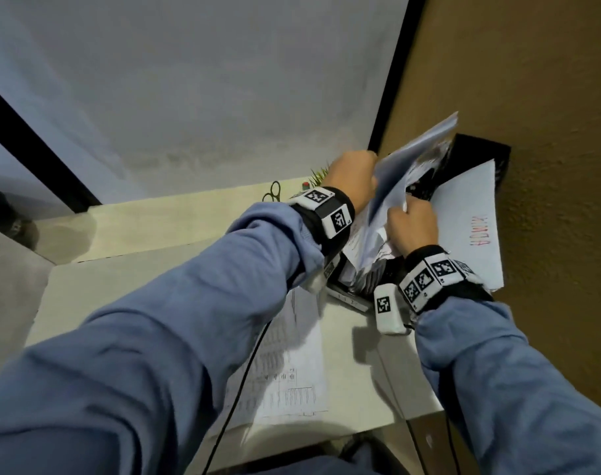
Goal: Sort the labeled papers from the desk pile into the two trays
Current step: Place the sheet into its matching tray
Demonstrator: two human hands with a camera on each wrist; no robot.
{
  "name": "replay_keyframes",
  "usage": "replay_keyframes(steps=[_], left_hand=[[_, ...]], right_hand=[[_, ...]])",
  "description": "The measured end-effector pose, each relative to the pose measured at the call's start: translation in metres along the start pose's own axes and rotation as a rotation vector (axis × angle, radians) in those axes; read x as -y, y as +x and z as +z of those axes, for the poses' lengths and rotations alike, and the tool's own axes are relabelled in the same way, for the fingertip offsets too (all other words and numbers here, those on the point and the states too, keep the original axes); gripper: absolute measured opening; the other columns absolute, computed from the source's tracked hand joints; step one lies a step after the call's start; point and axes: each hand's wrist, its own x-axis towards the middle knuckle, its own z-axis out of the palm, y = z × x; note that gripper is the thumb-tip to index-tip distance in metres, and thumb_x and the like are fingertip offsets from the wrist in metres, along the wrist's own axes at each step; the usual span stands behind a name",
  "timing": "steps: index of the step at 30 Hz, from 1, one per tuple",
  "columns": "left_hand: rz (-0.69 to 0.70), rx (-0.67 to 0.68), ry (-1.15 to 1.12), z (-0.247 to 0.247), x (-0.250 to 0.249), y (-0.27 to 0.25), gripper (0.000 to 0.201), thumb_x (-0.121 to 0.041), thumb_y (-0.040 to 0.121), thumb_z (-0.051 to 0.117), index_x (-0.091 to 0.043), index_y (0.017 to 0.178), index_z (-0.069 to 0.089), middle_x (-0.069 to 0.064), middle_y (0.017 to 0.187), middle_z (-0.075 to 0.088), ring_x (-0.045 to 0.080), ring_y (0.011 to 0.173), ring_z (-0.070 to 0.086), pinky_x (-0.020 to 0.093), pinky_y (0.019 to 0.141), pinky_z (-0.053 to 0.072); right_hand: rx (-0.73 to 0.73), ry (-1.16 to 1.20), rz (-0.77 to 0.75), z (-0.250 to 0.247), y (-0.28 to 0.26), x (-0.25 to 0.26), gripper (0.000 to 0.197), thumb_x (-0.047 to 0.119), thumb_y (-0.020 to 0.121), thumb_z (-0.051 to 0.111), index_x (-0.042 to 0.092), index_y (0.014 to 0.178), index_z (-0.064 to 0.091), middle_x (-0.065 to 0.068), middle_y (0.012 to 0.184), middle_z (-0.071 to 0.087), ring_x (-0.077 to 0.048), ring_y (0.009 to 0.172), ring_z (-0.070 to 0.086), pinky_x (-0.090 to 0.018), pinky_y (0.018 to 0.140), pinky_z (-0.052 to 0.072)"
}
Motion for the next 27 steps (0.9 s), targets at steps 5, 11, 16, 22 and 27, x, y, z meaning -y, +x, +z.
replay_keyframes(steps=[5, 11, 16, 22, 27], left_hand=[[-0.042, 0.108, -0.099, 0.038, 0.008, 0.003, 0.018, -0.009, 0.087, 0.05, -0.002, 0.101, 0.059, 0.02, 0.1, 0.064, 0.035, 0.093, 0.06, 0.031, 0.072, 0.041], [-0.191, 0.191, -0.378, 0.068, 0.035, -0.016, 0.045, -0.019, 0.081, 0.069, -0.01, 0.123, 0.056, 0.008, 0.109, 0.066, 0.022, 0.1, 0.062, 0.034, 0.089, 0.051], [-0.286, -0.05, -0.668, 0.054, 0.068, -0.061, 0.024, -0.022, 0.089, 0.06, -0.014, 0.111, 0.06, -0.002, 0.102, 0.063, 0.012, 0.094, 0.06, 0.022, 0.081, 0.05], [-0.846, -0.188, -0.491, 0.069, 0.189, -0.172, 0.017, -0.007, 0.084, 0.059, -0.01, 0.101, 0.064, 0.01, 0.109, 0.066, 0.028, 0.102, 0.061, 0.032, 0.091, 0.048], [-1.128, -0.091, -0.342, 0.086, 0.234, -0.251, 0.036, -0.006, 0.085, 0.058, 0.001, 0.12, 0.053, 0.021, 0.127, 0.052, 0.035, 0.111, 0.054, 0.035, 0.092, 0.043]], right_hand=[[-0.006, -0.213, -0.085, -0.003, -0.001, 0.009, 0.04, 0.026, 0.082, 0.049, 0.01, 0.119, 0.055, -0.02, 0.109, 0.063, -0.038, 0.101, 0.057, -0.039, 0.085, 0.049], [0.156, -0.333, 0.04, 0.015, -0.009, -0.013, 0.041, 0.027, 0.091, 0.045, 0.004, 0.124, 0.046, -0.022, 0.119, 0.058, -0.038, 0.107, 0.055, -0.036, 0.082, 0.043], [0.085, -0.117, -0.061, 0.006, -0.025, -0.006, 0.044, 0.04, 0.095, 0.045, 0.004, 0.118, 0.057, -0.02, 0.114, 0.063, -0.036, 0.107, 0.056, -0.036, 0.083, 0.044], [-0.069, 0.548, 0.211, 0.042, -0.081, -0.042, 0.052, 0.045, 0.097, 0.039, 0.016, 0.058, 0.059, 0.004, 0.043, 0.04, -0.012, 0.039, 0.035, -0.021, 0.046, 0.028], [0.202, 0.33, 0.381, 0.104, -0.138, -0.083, 0.038, 0.029, 0.094, 0.052, 0.014, 0.06, 0.057, 0.0, 0.053, 0.051, -0.018, 0.055, 0.048, -0.028, 0.056, 0.041]])
